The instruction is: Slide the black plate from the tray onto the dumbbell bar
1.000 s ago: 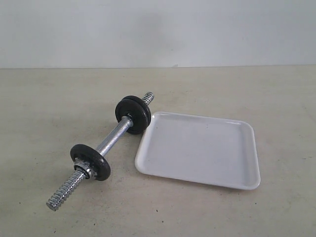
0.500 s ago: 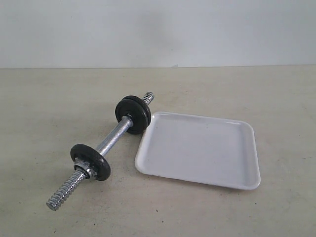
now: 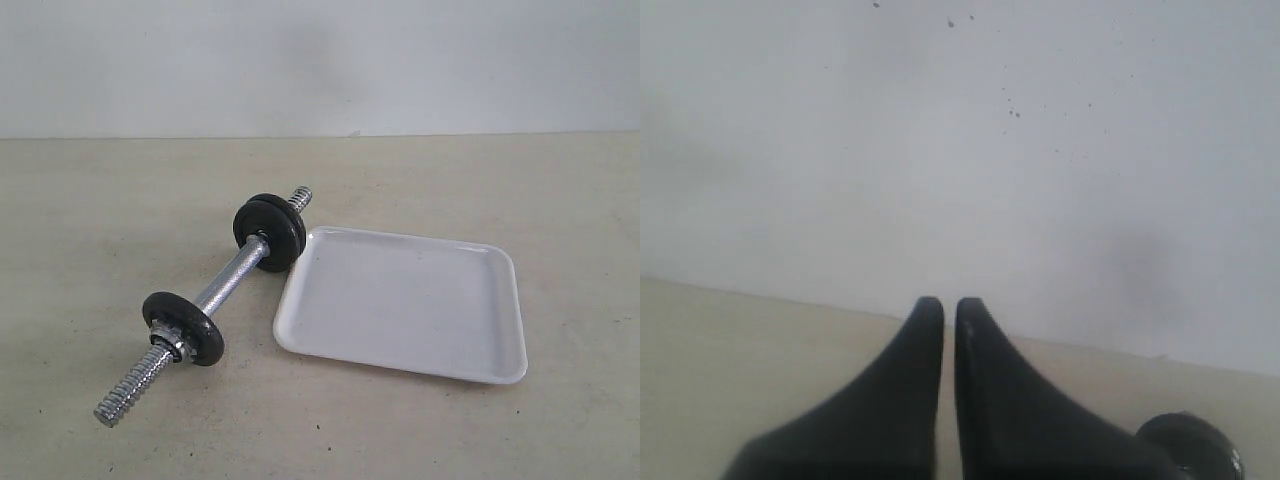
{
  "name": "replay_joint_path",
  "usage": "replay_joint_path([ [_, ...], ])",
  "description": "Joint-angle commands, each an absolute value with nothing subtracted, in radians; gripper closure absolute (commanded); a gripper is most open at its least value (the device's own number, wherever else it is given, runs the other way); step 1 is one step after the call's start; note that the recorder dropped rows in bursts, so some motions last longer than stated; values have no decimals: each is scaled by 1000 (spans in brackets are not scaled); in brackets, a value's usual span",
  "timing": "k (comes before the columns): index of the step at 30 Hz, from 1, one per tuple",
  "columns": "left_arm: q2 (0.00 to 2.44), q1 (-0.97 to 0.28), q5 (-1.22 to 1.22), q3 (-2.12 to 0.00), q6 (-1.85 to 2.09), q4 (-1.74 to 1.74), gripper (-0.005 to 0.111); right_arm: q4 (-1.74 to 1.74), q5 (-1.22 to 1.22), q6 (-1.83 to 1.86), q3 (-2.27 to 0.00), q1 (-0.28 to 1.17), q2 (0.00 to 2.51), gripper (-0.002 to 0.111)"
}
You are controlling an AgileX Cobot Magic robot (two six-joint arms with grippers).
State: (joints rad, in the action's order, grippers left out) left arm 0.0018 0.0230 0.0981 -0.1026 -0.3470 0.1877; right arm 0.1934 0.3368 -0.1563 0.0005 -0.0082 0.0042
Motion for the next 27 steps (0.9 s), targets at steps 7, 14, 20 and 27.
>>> replay_joint_path([
  [7, 0, 29, 179, 0, -132, 85, 102, 193, 333, -156, 0, -10, 0, 109],
  [14, 0, 29, 313, 0, -80, 85, 102, 193, 333, -156, 0, -10, 0, 109],
  [20, 0, 29, 321, 0, -80, 84, 102, 193, 333, -156, 0, -10, 0, 109],
  [27, 0, 29, 303, 0, -80, 81, 102, 193, 333, -156, 0, -10, 0, 109],
])
